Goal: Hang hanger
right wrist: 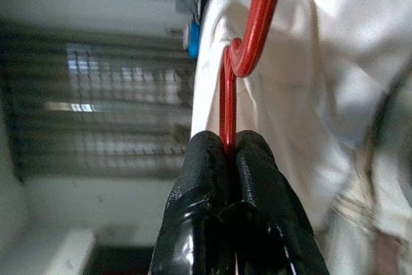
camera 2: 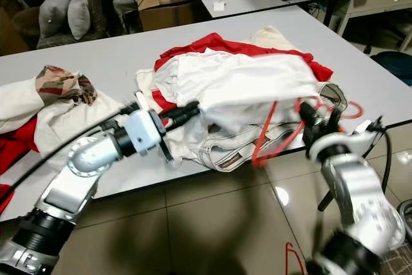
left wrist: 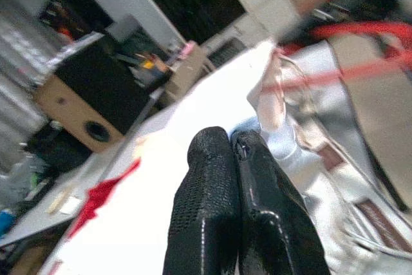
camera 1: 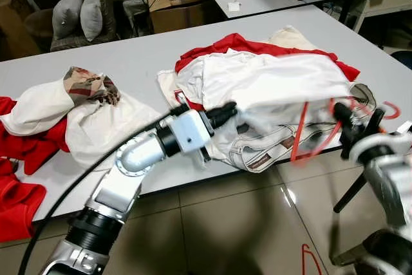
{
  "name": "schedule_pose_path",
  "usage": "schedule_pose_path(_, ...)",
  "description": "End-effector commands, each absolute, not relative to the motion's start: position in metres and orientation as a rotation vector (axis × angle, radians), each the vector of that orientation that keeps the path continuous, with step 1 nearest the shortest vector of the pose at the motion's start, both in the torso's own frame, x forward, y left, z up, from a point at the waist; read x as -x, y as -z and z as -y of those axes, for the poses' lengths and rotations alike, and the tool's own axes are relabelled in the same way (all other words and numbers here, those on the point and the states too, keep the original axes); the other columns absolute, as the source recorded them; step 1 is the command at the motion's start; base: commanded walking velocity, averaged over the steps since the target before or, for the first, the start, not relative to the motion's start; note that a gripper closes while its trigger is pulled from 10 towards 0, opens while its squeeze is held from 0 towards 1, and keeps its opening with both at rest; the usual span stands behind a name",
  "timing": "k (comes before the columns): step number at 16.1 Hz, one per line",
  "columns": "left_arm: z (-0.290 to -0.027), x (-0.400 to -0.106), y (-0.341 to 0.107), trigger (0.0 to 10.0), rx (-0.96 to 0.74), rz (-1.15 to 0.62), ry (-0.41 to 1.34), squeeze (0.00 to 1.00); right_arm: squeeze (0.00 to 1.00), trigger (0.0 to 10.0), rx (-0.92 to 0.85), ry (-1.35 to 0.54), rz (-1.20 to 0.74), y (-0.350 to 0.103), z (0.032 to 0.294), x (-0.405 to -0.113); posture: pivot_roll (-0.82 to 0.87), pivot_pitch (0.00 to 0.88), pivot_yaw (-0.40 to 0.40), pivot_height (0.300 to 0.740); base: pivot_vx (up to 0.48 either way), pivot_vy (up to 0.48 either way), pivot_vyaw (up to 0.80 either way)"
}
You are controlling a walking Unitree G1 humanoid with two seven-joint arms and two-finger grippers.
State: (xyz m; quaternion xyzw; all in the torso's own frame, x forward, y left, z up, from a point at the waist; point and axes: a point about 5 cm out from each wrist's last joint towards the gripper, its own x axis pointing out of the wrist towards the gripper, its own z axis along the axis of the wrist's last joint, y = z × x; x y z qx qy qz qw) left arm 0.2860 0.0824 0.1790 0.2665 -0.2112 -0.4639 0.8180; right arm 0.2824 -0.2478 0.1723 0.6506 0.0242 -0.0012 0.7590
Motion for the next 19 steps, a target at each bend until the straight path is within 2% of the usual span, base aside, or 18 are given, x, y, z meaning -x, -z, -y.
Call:
schedule_pose_path(1,-0.081,-0.285,-0.17,0.0,-0.594,0.411,1.025,0.0,0.0,10.0,-1.449,0.03,-0.03,-0.176,0.248,-0.29,-0.06,0.034,0.115,0.74,0.0,0.0,0.0)
schedule_pose_path(4,-0.071,-0.284,-0.164,0.0,-0.607,0.403,1.06,0.0,0.0,10.0,-1.497,0.039,-0.024,-0.186,0.239,-0.313,-0.05,0.036,0.112,0.74,0.0,0.0,0.0)
schedule_pose_path(7,-0.061,-0.28,-0.176,0.0,-0.495,0.443,1.09,0.0,0.0,10.0,-1.429,0.047,-0.072,-0.186,0.228,-0.324,-0.05,0.037,0.106,0.74,0.0,0.0,0.0)
schedule_pose_path(8,-0.053,-0.27,-0.183,0.0,-0.381,0.428,1.164,0.0,0.0,10.0,-1.397,0.077,-0.101,-0.18,0.223,-0.33,-0.04,0.038,0.103,0.74,0.0,0.0,0.0)
schedule_pose_path(10,-0.046,-0.254,-0.186,0.0,-0.272,0.352,1.305,0.0,0.0,10.0,-1.402,0.119,-0.107,-0.175,0.222,-0.335,-0.04,0.038,0.103,0.74,0.0,0.0,0.0)
schedule_pose_path(12,-0.041,-0.245,-0.184,0.0,-0.235,0.292,1.398,0.0,0.0,10.0,-1.411,0.128,-0.095,-0.175,0.221,-0.339,-0.04,0.038,0.104,0.74,0.0,0.0,0.0)
schedule_pose_path(14,-0.034,-0.244,-0.191,0.0,-0.156,0.29,1.41,0.0,0.0,10.0,-1.413,0.126,-0.091,-0.176,0.219,-0.341,-0.04,0.038,0.105,0.74,0.0,0.0,0.0)
schedule_pose_path(16,-0.035,-0.243,-0.185,0.0,-0.212,0.202,1.45,0.0,0.0,10.0,-1.433,0.125,-0.076,-0.177,0.219,-0.342,-0.04,0.036,0.113,0.74,0.0,0.0,0.0)
schedule_pose_path(17,-0.036,-0.251,-0.183,0.0,-0.226,0.208,1.377,0.0,0.0,10.0,-1.43,0.114,-0.074,-0.178,0.218,-0.341,-0.04,0.034,0.115,0.74,0.0,0.0,0.0)
schedule_pose_path(19,-0.031,-0.255,-0.195,0.0,-0.158,0.246,1.359,0.0,0.0,10.0,-1.385,0.1,-0.109,-0.175,0.212,-0.34,-0.04,0.032,0.114,0.74,0.0,0.0,0.0)
